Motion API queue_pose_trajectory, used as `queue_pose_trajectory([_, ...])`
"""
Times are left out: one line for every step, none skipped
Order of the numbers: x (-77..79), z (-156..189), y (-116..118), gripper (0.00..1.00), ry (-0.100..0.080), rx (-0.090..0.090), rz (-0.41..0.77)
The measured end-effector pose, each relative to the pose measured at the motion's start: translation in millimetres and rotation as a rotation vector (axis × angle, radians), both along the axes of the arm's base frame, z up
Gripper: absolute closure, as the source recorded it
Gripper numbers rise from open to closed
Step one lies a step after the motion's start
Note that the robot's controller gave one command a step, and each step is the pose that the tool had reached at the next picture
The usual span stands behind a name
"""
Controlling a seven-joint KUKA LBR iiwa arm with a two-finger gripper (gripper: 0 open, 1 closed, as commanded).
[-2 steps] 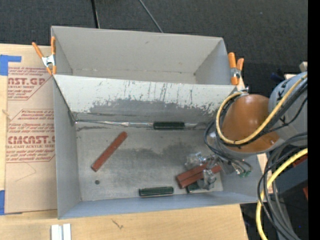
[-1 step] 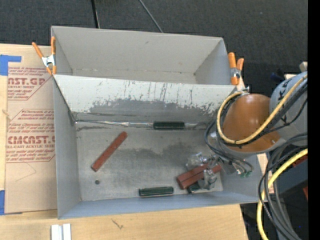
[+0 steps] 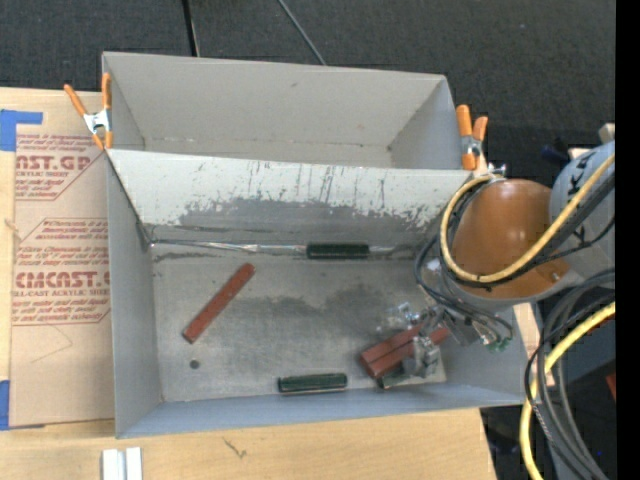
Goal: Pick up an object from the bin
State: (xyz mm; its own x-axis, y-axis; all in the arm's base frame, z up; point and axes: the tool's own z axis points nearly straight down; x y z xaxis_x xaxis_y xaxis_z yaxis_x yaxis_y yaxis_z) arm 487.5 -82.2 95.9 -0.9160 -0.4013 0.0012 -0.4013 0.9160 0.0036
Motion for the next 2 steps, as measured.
queue_pose_trajectory([2.1,14.0,-0.2,1.0,-0.006,-0.002,-0.001])
queue_pose_trajectory([1.2,21.1,0.3,1.0,-0.002,-0.001,-0.001])
